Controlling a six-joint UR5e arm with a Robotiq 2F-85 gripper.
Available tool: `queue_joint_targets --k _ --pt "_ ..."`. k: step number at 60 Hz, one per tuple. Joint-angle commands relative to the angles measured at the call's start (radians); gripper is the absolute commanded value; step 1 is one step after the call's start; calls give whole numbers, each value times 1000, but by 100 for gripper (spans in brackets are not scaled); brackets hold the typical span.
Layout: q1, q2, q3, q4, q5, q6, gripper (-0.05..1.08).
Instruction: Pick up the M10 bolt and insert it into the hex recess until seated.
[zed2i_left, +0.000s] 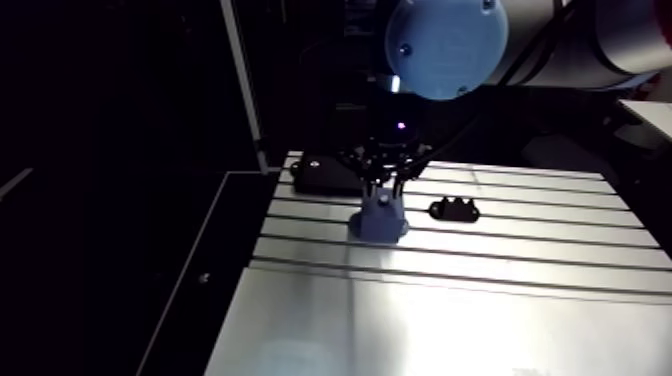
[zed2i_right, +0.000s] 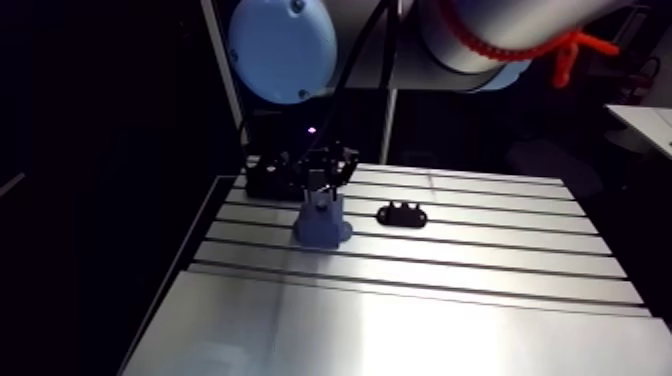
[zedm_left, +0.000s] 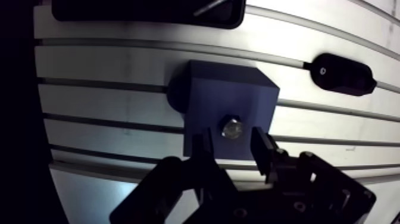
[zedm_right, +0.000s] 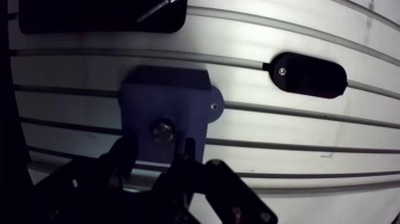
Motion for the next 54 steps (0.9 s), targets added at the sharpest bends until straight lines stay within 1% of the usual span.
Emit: queue_joint_targets --k 1,18,54 --pt "-6 4 2 -2 7 -2 55" --pt "-6 6 6 -6 4 -4 56" --pt "-6 9 9 -6 4 -18 60"
